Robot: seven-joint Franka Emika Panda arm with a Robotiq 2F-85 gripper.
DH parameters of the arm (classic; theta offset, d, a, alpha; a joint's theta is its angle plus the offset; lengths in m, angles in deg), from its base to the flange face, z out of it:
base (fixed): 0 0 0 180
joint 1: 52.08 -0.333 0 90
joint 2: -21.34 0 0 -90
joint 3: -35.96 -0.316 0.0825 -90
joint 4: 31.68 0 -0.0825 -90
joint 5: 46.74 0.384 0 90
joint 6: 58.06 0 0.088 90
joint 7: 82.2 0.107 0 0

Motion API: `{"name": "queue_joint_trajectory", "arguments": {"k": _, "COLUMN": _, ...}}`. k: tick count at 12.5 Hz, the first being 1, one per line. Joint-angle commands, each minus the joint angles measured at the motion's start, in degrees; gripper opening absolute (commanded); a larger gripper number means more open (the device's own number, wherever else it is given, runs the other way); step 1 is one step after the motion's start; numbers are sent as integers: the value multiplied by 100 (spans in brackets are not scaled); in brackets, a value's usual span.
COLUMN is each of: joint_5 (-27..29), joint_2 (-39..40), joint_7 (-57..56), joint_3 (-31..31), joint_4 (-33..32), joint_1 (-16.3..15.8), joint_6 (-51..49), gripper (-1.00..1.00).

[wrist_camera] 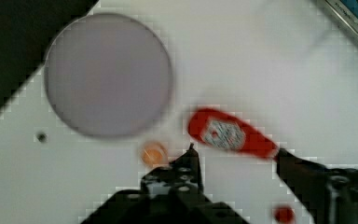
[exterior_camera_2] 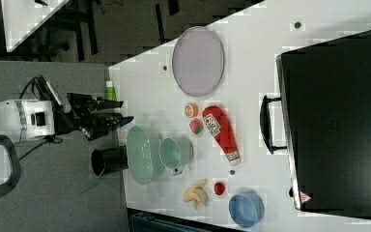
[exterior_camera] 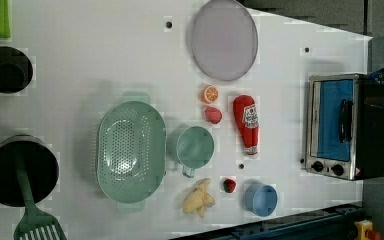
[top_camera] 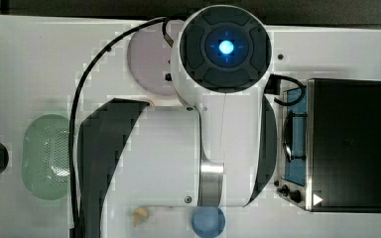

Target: Pick Ketchup from the table and place it in strainer.

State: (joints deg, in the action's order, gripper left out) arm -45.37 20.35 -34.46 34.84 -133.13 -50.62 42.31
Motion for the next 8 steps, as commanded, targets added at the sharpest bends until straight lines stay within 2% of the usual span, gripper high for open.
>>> {"name": "queue_joint_trajectory", "arguments": {"k": 1, "joint_5": 144, "joint_2": -727, "joint_7": 31, "joint_3": -194, "joint_4": 39, "joint_1": 567, "joint_6": -1040, "gripper": 58}}
{"name": "queue_joint_trajectory", "arguments": {"k": 3, "joint_5": 144, "joint_2": -690, "joint_7": -9, "joint_3": -204, "joint_4": 14, "joint_1": 565, "joint_6": -982, "gripper": 99}}
{"name": "queue_joint_trajectory", "arguments": {"k": 6, "joint_5": 144, "joint_2": -524, "joint_7": -576, "joint_3": -245, "joint_4": -199, "joint_1": 551, "joint_6": -765, "gripper": 100}}
{"name": "queue_joint_trajectory", "arguments": {"k": 8, "joint_5": 144, "joint_2": -360, "joint_7": -1640, "joint_3": -271, "joint_4": -429, "joint_1": 546, "joint_6": -456, "gripper": 100}}
